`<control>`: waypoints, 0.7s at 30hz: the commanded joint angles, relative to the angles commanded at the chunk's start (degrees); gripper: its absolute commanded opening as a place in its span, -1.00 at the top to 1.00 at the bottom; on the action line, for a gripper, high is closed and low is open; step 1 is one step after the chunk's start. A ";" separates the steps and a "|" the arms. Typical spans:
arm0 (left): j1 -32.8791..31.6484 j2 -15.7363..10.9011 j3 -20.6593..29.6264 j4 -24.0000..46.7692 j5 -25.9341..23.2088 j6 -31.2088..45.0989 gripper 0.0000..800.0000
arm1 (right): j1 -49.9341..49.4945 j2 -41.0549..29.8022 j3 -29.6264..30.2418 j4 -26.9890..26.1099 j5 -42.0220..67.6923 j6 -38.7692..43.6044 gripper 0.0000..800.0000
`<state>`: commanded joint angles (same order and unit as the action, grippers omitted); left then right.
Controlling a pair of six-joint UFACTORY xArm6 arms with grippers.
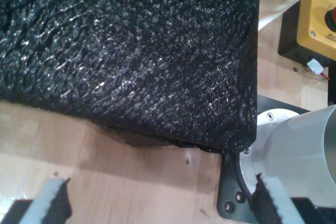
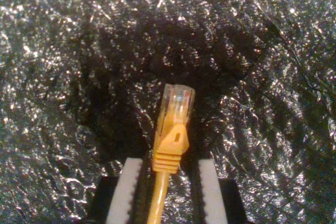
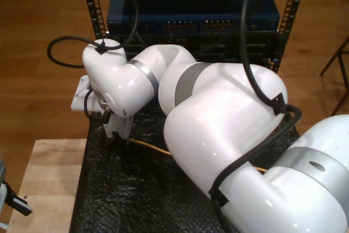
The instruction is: Grab the cable and plug it in
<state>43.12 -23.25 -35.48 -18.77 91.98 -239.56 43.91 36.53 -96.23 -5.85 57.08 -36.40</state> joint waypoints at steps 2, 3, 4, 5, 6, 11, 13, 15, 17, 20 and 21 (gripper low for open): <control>0.00 0.00 0.00 0.00 0.00 0.00 -1.00 | 0.09 0.00 0.00 0.09 0.00 -0.09 0.50; 0.00 0.00 0.00 0.00 0.00 0.00 -1.00 | 0.00 0.00 0.00 0.09 0.00 -0.09 0.50; 0.00 0.00 0.00 0.00 0.00 0.00 -1.00 | 0.09 0.00 0.00 0.09 0.00 0.00 0.50; 0.00 0.00 0.00 0.00 0.00 0.00 -1.00 | 0.09 0.00 0.00 0.09 0.00 0.00 0.50; 0.00 0.00 0.00 0.00 0.00 0.00 -1.00 | 0.09 0.00 0.09 0.09 0.00 0.00 0.50; 0.00 0.00 0.00 0.00 0.00 0.00 -1.00 | 0.09 0.00 0.18 0.26 0.09 0.00 0.53; 0.00 0.00 0.00 0.00 0.00 0.00 -1.00 | 0.09 0.00 0.18 0.35 0.09 -0.09 0.53; 0.00 0.00 0.00 0.00 0.00 0.00 -1.00 | 0.09 0.00 0.18 0.35 0.09 -0.09 0.53; 0.00 0.00 0.00 0.00 0.00 0.00 -1.00 | 0.18 0.00 0.18 0.35 0.09 -0.09 0.54; 0.00 0.00 0.00 0.00 0.00 0.00 -1.00 | 0.18 0.00 0.09 0.26 0.09 0.00 0.57; 0.00 0.00 0.00 0.00 0.00 0.00 -1.00 | 0.26 0.00 0.09 0.26 0.09 0.00 0.57</control>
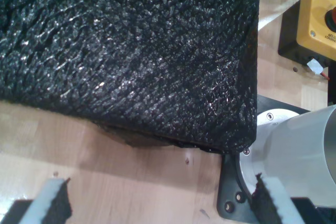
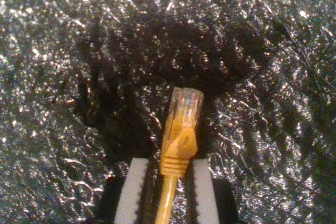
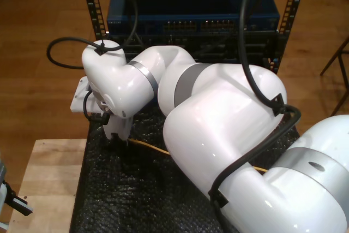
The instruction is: Grab the cable and plug it in
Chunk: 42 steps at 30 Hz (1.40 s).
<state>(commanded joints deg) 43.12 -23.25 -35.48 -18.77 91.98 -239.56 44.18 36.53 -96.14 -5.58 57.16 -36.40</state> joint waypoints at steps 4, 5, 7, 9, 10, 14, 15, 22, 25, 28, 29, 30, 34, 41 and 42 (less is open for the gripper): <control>0.00 0.00 0.00 0.00 0.00 0.00 -1.00 | 0.26 0.00 -0.70 0.00 0.09 0.00 0.59; 0.00 0.00 0.00 0.00 0.00 0.00 -1.00 | 0.26 0.00 -0.88 0.00 0.09 0.00 0.59; 0.00 0.00 0.00 0.00 0.00 0.00 -1.00 | 0.35 0.00 -1.05 0.00 0.18 0.00 0.59; 0.00 0.00 0.00 0.00 0.00 0.00 -1.00 | 0.35 0.09 -1.05 0.00 0.18 0.00 0.59; 0.00 0.00 0.00 0.00 0.00 0.00 -1.00 | 0.35 0.09 -1.05 0.00 0.09 0.00 0.59; 0.00 0.00 0.00 0.00 0.00 0.00 -1.00 | 0.26 0.35 -1.05 0.00 0.18 0.00 0.63; 0.00 0.00 0.00 0.00 0.00 0.09 -1.00 | 0.26 0.44 -1.05 -0.09 0.18 0.00 0.63; 0.00 0.00 0.00 0.00 0.00 0.00 -1.00 | 0.35 0.44 -1.14 -0.09 0.09 0.18 0.89; 0.00 0.00 0.00 0.00 0.00 0.09 -1.00 | 0.26 0.44 -1.05 0.00 0.18 0.18 0.95; 0.00 0.00 0.00 0.00 0.00 0.00 -1.00 | 0.26 0.09 -1.05 0.35 0.26 0.09 0.99; 0.00 0.00 0.00 0.00 0.00 0.09 -1.00 | 0.26 -0.18 -1.05 0.44 0.26 0.00 0.99; 0.00 0.00 0.00 0.00 0.00 0.09 -1.00 | 0.18 -0.70 -1.05 0.62 0.44 0.00 0.99; 0.00 0.00 -0.09 0.00 0.09 0.00 -1.00 | 0.00 -3.08 -0.70 1.23 0.97 -2.73 0.99; 0.00 0.00 -0.53 -0.18 3.34 0.00 -1.00 | -0.53 -7.21 -0.09 6.59 7.74 -11.60 0.99; 0.00 0.00 -0.53 -0.53 3.96 0.00 -1.00 | -0.62 -8.00 0.26 7.21 8.79 -13.01 0.99</control>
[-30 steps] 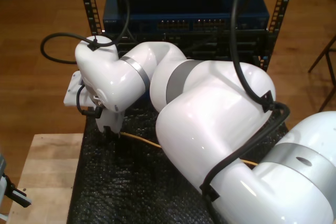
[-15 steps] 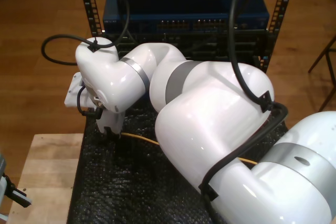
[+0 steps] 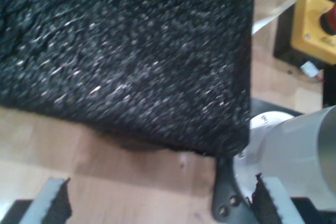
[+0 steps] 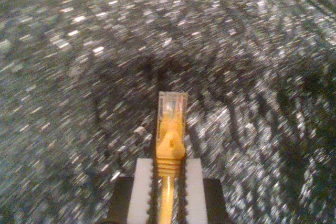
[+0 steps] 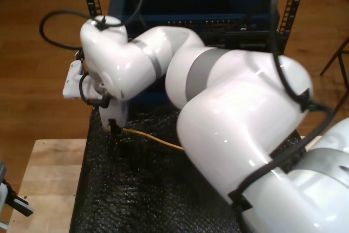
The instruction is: Grab the cable and plug it in
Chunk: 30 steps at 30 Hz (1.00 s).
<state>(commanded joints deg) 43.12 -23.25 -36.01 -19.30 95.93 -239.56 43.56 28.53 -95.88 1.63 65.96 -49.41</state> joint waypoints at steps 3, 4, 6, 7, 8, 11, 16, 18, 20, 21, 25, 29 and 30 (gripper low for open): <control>0.00 -0.09 0.00 -2.46 1.58 0.44 -1.00 | -0.70 -3.34 2.11 2.11 1.58 -3.60 0.99; 0.00 -0.09 0.00 -3.43 2.02 0.79 -1.00 | -1.14 -4.75 3.34 2.73 1.58 -4.40 0.99; 0.00 -0.26 0.00 -5.45 2.81 1.76 -1.00 | -2.11 -8.09 6.33 3.96 1.58 -5.45 0.99; 0.00 -0.26 0.00 -6.24 3.34 2.37 -1.00 | -2.73 -9.76 8.00 4.48 1.58 -5.89 0.99; 0.00 -0.35 0.00 -6.95 3.78 2.81 -1.00 | -3.43 -11.25 9.41 4.84 1.58 -6.51 0.99; -0.09 -0.35 0.00 -8.26 4.48 2.99 -1.00 | -5.10 -15.91 14.07 5.98 1.58 -8.35 0.99; -0.44 -0.97 0.00 -11.60 4.75 2.90 -1.00 | -8.62 -24.97 22.42 10.20 1.49 -12.31 0.99; -1.23 -1.41 -0.09 -13.80 5.10 2.73 -1.00 | -10.55 -28.22 25.05 11.87 1.49 -13.27 0.99; -2.90 -1.93 -0.70 -15.82 5.89 2.46 -1.00 | -11.78 -30.95 26.90 12.57 1.58 -13.98 0.99; -3.87 -1.93 -1.05 -16.79 6.42 2.20 -1.00 | -12.04 -32.35 27.69 12.57 1.58 -14.24 0.99; -8.35 -2.02 -1.93 -20.04 7.82 -1.23 -1.00 | -12.57 -37.19 30.68 12.57 1.58 -14.33 0.99; -13.71 -2.02 -2.81 -22.24 7.74 -5.19 -1.00 | -13.27 -41.58 32.35 12.66 1.85 -14.42 0.99; -14.77 -2.02 -3.25 -22.77 7.65 -5.89 -1.00 | -13.45 -42.81 32.97 12.66 1.85 -14.51 0.99</control>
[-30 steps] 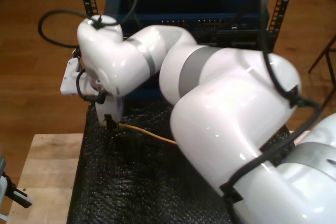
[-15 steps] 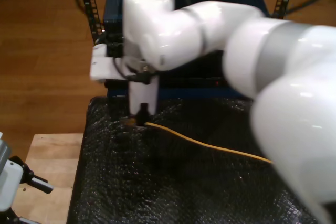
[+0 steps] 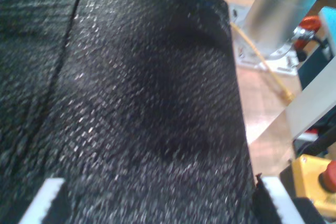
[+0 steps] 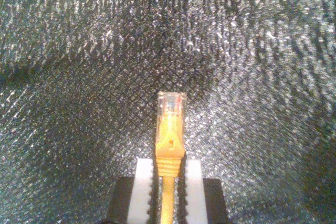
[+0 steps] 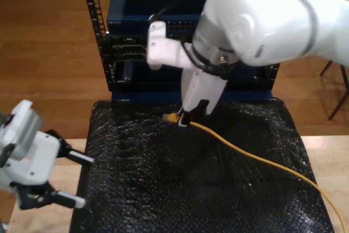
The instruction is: Grab the cable and plug it in
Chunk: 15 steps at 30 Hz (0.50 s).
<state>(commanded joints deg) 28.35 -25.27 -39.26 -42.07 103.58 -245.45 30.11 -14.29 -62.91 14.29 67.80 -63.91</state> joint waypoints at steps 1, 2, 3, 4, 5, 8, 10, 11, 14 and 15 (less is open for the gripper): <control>-0.88 0.00 -0.35 -0.53 0.00 -0.53 -1.00 | -0.18 -0.88 0.44 0.00 0.00 0.00 0.99; -1.76 0.00 -0.62 -1.05 0.00 -0.88 -1.00 | -0.35 -1.93 0.88 0.00 0.26 0.00 0.99; -2.64 0.00 -0.97 -1.76 -0.09 -1.23 -1.00 | -0.70 -2.81 1.23 0.00 0.70 0.00 0.99; -3.43 0.00 -1.23 -2.55 -0.09 -1.41 -1.00 | -1.14 -3.52 1.58 0.09 1.23 0.00 0.99; -4.22 0.18 -1.49 -3.34 -0.09 -1.58 -1.00 | -1.58 -4.04 1.85 0.26 1.67 -0.09 0.99; -6.15 0.53 -1.93 -6.07 -0.35 -2.46 -1.00 | -2.90 -6.07 2.73 1.05 2.46 -0.18 0.99; -7.56 0.70 -2.11 -7.82 -0.44 -3.16 -1.00 | -3.60 -7.91 3.78 1.58 2.73 -1.32 0.99; -8.26 0.88 -2.11 -8.53 -0.53 -3.52 -1.00 | -4.13 -8.62 4.40 2.20 2.81 -2.02 0.99; -11.16 1.23 -2.20 -10.37 -1.14 -4.57 -1.00 | -6.07 -10.81 6.15 5.01 3.16 -3.25 0.99; -12.40 1.23 -2.20 -10.99 -1.67 -4.84 -1.00 | -6.86 -11.52 6.77 5.54 3.60 -3.87 0.99</control>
<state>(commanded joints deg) 15.96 -24.04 -41.46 -53.05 101.91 -250.29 23.25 -25.80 -56.14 19.82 71.41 -67.78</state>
